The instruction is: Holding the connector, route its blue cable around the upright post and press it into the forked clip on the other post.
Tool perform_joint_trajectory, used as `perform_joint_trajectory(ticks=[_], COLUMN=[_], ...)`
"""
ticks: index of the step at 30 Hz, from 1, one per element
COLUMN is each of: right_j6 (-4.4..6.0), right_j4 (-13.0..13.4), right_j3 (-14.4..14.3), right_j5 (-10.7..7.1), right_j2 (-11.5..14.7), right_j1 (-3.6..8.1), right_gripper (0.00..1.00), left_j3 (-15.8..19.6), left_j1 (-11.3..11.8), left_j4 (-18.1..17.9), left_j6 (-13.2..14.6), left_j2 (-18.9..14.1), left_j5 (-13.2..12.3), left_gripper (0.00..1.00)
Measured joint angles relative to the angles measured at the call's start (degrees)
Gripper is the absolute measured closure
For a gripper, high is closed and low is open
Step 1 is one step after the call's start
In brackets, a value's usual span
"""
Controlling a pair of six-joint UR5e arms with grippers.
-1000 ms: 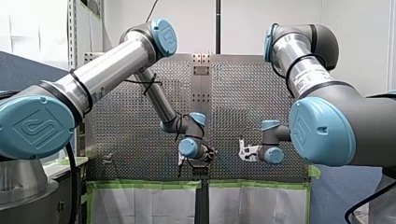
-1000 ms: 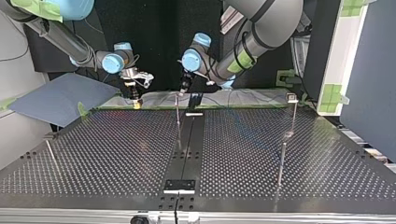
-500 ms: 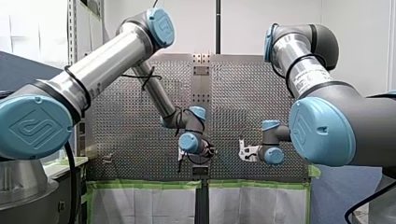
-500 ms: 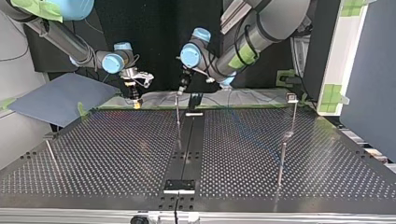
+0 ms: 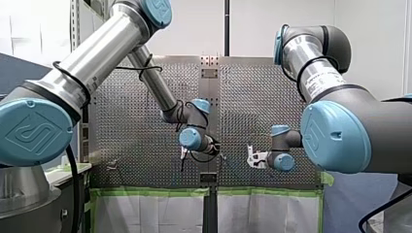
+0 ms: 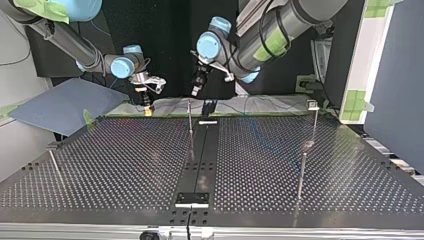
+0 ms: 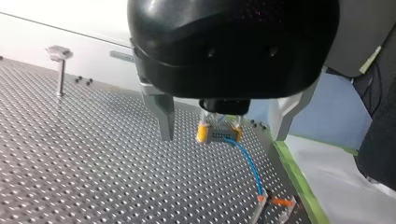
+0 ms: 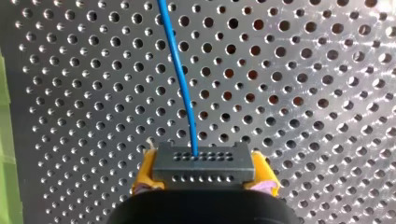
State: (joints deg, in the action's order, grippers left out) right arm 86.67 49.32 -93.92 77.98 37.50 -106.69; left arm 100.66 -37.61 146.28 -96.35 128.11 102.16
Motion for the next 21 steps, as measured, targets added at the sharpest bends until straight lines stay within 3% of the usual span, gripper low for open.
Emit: perform_joint_trajectory(ticks=[9,21], right_j6=[-0.01,0.0], right_j4=[-0.22,-0.27], right_j3=[0.0,0.02], right_j5=[-0.08,-0.11], right_j2=[0.0,-0.02], right_j1=[-0.02,-0.07], right_gripper=[1.0,1.0], left_j3=[5.39,12.85], left_j1=[-0.75,-0.59], left_j4=[-1.12,-8.13], left_j6=[-2.03,-7.63], left_j2=[-5.39,-12.84], left_j5=[2.64,3.33], left_gripper=[0.01,0.01])
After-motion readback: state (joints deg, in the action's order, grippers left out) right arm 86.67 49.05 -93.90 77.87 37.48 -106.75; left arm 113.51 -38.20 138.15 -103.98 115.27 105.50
